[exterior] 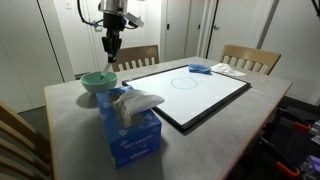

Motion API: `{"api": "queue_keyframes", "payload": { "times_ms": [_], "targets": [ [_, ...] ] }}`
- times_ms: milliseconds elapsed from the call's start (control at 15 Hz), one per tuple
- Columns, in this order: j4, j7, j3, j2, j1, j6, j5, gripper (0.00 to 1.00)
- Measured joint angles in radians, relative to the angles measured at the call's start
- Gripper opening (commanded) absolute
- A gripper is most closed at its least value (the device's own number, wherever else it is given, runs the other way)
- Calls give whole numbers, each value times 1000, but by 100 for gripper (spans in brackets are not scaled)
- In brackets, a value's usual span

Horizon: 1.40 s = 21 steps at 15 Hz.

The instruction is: Use the marker in the bowl to draw a circle on the white board then put it back

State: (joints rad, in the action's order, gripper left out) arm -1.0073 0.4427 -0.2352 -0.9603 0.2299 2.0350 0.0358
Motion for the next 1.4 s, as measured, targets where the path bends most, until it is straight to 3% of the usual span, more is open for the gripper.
{"api": "queue_keyframes", "payload": {
  "times_ms": [667,733,867,1267,1400],
  "targets": [
    [152,0,17,-147,13,-1,6,7],
    [160,0,17,-152,13,-1,7,46],
    [170,0,17,-155,13,-2,8,53],
    [207,0,18,-154,31,-6,34,95],
    [222,-5,23,-146,46,-20,60,100]
  ]
}}
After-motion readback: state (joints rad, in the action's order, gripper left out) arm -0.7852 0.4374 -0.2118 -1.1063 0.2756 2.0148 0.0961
